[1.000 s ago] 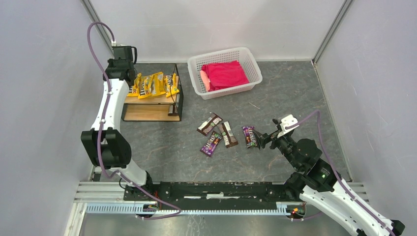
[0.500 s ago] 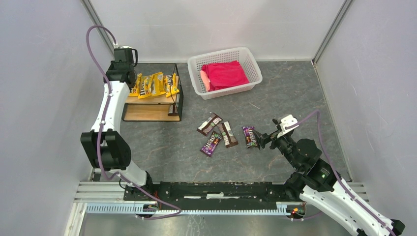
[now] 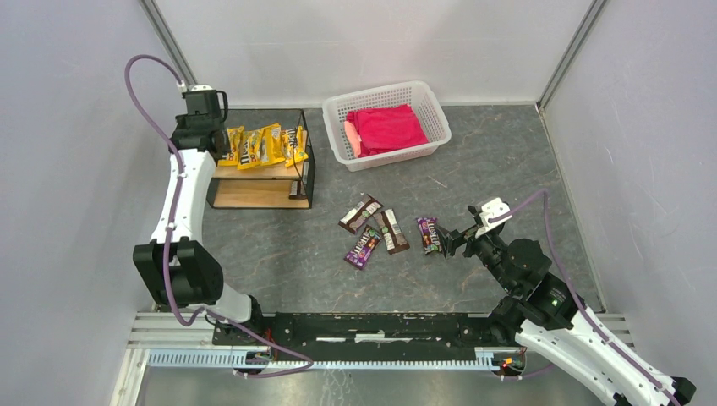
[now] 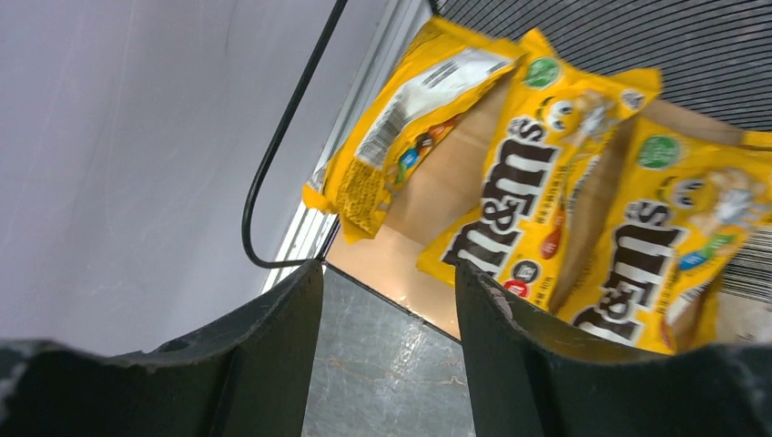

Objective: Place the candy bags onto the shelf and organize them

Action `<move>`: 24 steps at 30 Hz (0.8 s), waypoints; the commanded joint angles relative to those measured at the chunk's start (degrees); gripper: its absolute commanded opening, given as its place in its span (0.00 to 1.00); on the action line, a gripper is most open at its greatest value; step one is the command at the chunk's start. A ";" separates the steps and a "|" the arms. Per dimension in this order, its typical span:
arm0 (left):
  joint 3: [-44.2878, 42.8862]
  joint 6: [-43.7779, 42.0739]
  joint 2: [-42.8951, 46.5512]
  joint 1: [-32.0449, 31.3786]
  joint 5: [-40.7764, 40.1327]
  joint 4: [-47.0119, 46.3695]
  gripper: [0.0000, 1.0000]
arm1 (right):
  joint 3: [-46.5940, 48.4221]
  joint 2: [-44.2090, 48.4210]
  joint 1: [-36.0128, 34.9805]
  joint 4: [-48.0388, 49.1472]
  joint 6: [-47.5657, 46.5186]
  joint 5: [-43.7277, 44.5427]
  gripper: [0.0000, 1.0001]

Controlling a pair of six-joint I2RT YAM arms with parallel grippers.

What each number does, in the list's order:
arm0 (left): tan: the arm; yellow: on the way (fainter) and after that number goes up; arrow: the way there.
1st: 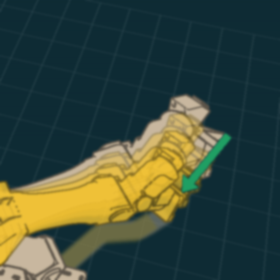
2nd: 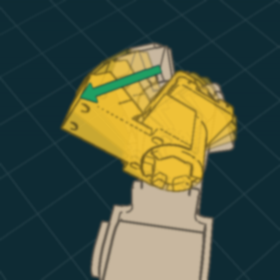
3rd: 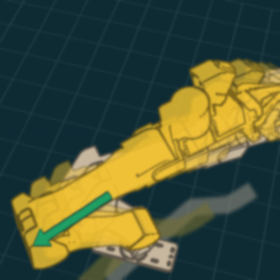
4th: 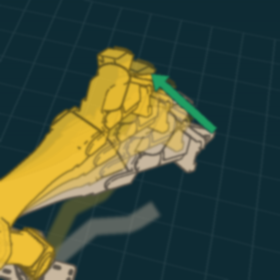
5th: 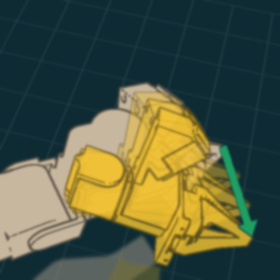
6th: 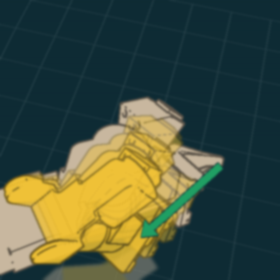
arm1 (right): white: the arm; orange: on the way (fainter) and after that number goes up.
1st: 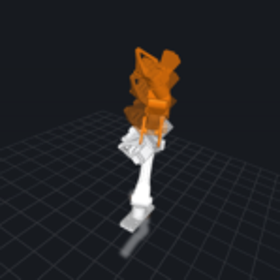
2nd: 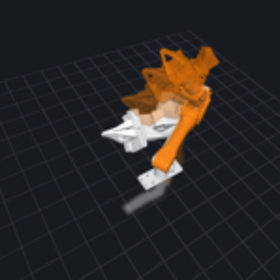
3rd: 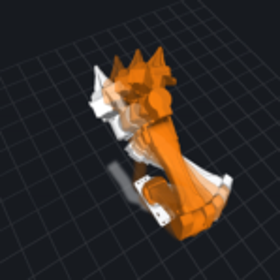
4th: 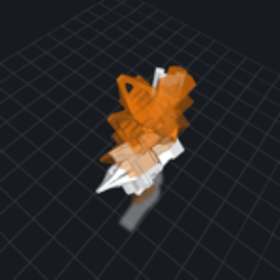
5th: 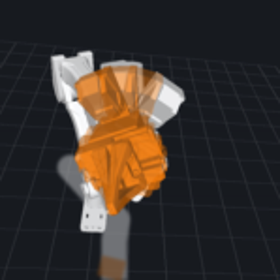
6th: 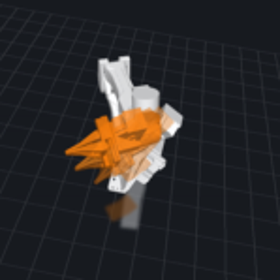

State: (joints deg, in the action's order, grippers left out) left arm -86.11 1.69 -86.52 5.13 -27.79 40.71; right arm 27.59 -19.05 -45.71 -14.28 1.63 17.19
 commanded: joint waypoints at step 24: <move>-1.16 3.49 -5.03 5.42 3.45 -2.16 0.51 | -0.43 -0.11 -0.45 3.30 -0.26 1.08 0.98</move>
State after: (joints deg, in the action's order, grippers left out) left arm -84.29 3.25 -90.83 10.07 -23.83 40.36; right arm 27.35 -18.85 -45.76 -13.85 1.63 17.19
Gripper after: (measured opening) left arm 0.513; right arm 0.982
